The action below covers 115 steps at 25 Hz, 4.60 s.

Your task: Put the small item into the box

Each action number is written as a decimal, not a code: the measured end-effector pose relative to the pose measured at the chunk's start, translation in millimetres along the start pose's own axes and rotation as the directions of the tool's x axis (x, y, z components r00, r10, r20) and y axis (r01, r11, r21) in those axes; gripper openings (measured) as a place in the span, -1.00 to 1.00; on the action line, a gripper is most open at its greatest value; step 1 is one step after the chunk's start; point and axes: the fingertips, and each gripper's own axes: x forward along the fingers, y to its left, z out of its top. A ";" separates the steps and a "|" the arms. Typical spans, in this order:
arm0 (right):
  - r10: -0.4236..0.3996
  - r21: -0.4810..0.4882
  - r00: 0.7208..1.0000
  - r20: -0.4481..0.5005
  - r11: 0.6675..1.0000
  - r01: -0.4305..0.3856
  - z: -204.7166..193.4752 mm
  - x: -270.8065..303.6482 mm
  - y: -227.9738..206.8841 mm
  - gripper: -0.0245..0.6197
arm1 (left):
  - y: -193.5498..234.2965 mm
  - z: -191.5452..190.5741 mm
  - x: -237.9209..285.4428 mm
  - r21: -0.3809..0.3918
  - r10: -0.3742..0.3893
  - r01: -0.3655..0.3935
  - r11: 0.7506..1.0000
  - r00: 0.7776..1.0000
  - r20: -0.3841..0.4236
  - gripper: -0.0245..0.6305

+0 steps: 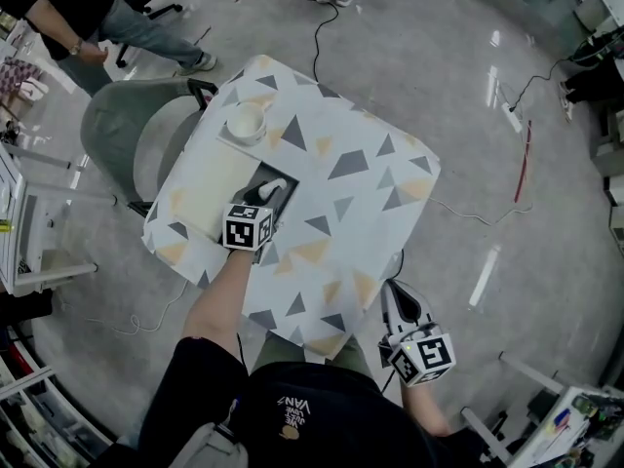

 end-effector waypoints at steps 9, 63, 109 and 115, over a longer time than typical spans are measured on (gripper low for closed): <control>0.007 -0.003 1.000 -0.020 1.000 -0.007 -5.1 5.7 7.3 -0.93 | 6.5 -6.9 13.9 -0.136 -0.028 0.030 0.990 1.000 0.013 -0.52; 0.178 -0.116 0.984 -0.001 0.977 -0.177 19.7 -3.3 36.1 -0.93 | -29.0 27.7 -104.8 -0.065 0.017 -0.001 0.998 0.969 0.246 -0.56; 0.506 -0.312 0.858 0.090 0.833 -0.458 80.8 -61.5 92.4 -0.93 | -181.3 2.8 -409.8 -0.010 0.338 -0.395 0.919 0.772 0.538 -0.91; 0.513 -0.312 0.855 0.077 0.827 -0.468 75.5 -62.1 96.6 -0.93 | -183.2 -4.6 -421.1 -0.034 0.369 -0.420 0.907 0.751 0.548 -0.91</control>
